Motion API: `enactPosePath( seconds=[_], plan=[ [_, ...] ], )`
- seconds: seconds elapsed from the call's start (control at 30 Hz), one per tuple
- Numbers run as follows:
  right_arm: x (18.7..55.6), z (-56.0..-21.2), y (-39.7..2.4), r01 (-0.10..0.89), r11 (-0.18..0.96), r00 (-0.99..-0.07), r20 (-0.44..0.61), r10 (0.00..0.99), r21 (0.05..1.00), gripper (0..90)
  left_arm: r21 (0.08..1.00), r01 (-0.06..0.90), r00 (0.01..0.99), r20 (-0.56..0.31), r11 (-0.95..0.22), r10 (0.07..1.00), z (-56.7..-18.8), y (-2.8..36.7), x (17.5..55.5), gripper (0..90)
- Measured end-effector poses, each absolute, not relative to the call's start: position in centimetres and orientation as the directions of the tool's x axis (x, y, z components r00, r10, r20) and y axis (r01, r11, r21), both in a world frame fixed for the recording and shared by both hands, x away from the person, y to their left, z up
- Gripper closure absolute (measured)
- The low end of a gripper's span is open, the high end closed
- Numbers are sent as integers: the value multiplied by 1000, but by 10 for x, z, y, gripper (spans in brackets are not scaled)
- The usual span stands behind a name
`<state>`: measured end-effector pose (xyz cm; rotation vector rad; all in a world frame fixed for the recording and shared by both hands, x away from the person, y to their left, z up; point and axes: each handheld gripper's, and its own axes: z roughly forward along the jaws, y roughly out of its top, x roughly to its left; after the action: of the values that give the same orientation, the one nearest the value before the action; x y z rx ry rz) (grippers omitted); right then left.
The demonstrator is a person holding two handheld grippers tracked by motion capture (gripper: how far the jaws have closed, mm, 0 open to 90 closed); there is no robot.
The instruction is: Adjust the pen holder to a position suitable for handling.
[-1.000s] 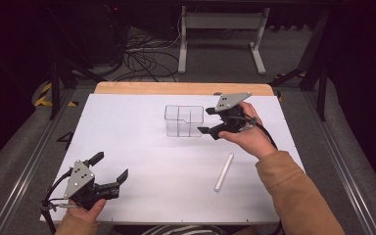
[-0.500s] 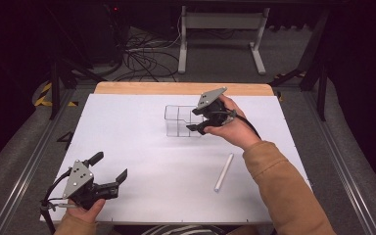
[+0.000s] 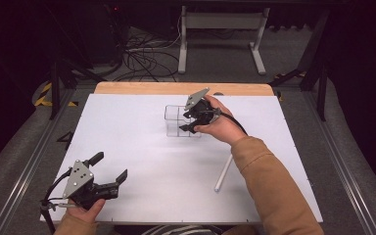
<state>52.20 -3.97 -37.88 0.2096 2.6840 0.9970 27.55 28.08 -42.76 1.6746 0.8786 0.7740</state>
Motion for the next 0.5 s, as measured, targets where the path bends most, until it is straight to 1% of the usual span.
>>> enactPosePath(
  seconds=[0.13, 0.17, 0.27, 0.33, 0.37, 0.5],
  plan=[
    [527, -384, -36, 33, 778, -953, -215, 214, 628, 480, 967, 178, 523, 64, -183, 850, -428, 281, 276, 74],
    [529, -387, -33, 36, 794, -953, -219, 211, 607, 497, 966, 179, 525, 66, -186, 849, -428, 281, 276, 75],
    [530, -390, -29, 32, 804, -952, -227, 205, 594, 519, 966, 179, 525, 68, -188, 849, -428, 281, 276, 75],
    [531, -392, -25, 38, 812, -952, -225, 206, 582, 554, 966, 180, 526, 66, -186, 848, -429, 281, 276, 75],
    [532, -394, -22, 35, 822, -955, -224, 195, 569, 593, 965, 181, 527, 66, -188, 847, -429, 281, 276, 75],
    [533, -399, -17, 28, 835, -960, -219, 176, 549, 689, 966, 179, 528, 66, -186, 847, -429, 281, 276, 75]
  ],
)
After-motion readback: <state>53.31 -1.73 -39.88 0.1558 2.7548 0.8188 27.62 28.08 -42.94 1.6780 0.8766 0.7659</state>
